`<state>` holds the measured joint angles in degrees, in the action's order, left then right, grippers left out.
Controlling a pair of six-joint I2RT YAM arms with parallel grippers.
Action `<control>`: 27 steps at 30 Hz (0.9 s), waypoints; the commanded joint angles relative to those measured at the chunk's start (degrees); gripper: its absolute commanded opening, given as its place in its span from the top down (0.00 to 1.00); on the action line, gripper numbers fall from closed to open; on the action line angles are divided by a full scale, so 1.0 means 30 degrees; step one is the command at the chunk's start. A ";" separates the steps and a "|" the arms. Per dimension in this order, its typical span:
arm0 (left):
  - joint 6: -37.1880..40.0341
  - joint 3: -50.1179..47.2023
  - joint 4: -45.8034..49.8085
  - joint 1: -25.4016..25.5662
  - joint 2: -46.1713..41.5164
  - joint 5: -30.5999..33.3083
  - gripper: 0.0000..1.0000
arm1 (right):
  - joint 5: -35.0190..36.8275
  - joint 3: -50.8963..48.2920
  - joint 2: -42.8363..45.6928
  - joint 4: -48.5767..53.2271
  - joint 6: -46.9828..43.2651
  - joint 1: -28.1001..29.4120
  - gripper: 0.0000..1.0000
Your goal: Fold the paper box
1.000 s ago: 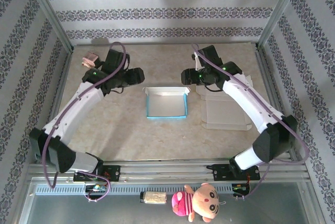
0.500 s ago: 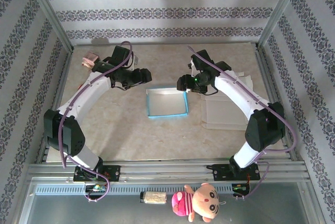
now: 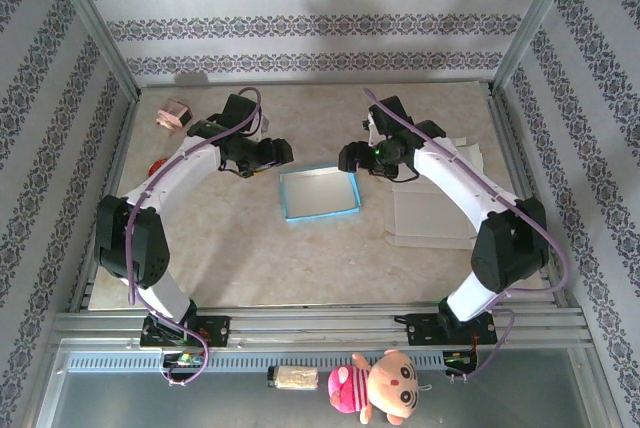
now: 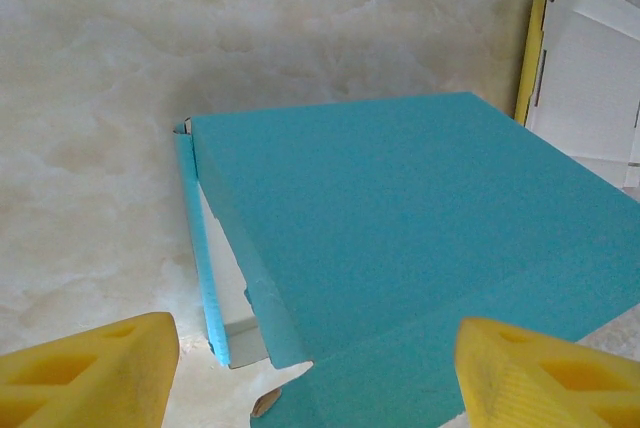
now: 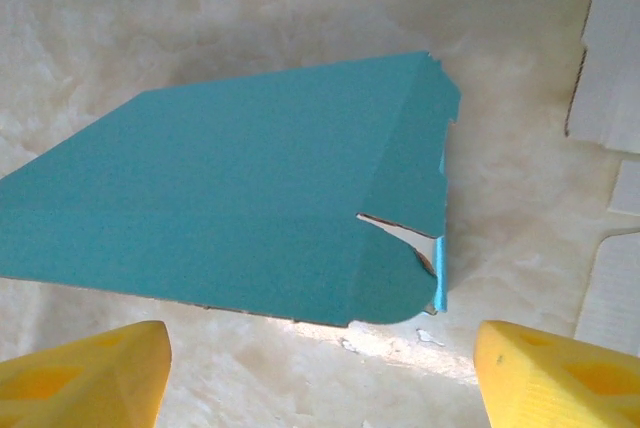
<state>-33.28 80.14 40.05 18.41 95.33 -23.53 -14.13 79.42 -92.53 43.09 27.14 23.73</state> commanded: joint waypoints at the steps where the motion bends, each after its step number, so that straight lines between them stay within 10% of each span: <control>1: -0.0589 -0.0601 -0.0957 0.0099 -0.0275 -0.0507 0.27 | 0.1192 0.1174 0.0305 0.0012 -0.1267 -0.0115 0.15; 27: -0.1446 -0.1635 -0.2515 0.0256 0.0673 -0.1682 0.38 | -0.0887 0.2280 -0.3726 -0.0584 0.0668 -0.0145 0.23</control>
<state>-36.95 75.85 34.72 18.74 96.44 -27.29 -15.92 87.46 -102.94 42.44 26.89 23.73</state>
